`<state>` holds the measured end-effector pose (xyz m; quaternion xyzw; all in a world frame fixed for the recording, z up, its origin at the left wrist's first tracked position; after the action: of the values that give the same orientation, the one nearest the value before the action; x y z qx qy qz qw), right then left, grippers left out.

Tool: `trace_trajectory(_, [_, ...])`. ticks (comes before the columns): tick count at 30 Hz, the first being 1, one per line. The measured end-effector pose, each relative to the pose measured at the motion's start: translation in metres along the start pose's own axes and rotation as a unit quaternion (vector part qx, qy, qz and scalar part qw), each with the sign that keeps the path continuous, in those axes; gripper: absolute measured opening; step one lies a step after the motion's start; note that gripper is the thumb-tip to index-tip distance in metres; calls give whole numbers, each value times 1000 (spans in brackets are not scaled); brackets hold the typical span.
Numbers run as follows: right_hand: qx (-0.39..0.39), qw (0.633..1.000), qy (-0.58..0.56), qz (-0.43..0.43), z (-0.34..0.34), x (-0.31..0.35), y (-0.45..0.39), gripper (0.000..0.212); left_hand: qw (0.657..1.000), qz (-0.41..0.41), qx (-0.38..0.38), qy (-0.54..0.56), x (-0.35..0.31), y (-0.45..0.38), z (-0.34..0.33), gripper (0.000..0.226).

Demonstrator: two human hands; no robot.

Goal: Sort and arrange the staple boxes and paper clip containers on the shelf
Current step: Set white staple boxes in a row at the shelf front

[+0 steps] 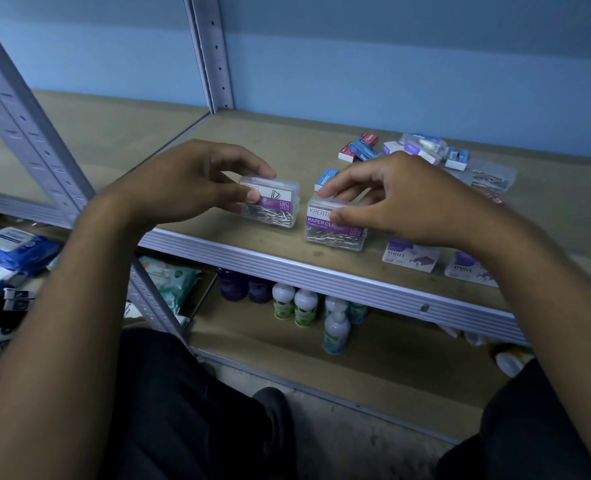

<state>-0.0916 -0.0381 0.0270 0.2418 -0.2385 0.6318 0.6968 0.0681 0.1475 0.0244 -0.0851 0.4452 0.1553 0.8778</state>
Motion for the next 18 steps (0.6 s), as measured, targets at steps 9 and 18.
trace_trajectory(9, [5, 1000, 20, -4, -2, 2, 3, 28, 999, 43, 30, -15, 11, 0, 1, 28])
trace_trajectory(18, [-17, 1000, 25, -4, 1, -3, 6, 31, 998, 34, -4, -57, 0, 1, 1, 46])
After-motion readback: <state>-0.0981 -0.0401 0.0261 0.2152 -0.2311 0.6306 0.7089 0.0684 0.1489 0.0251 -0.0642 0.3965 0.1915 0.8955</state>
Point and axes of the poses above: each hand's wrist, its own y-axis away from the middle knuckle, its own z-axis out of the back of the hand, x = y × z, the point moved 4 cm from there along -y, towards the middle knuckle, and after that the axes turned 10 degrees about x, right-handed, at the moved point
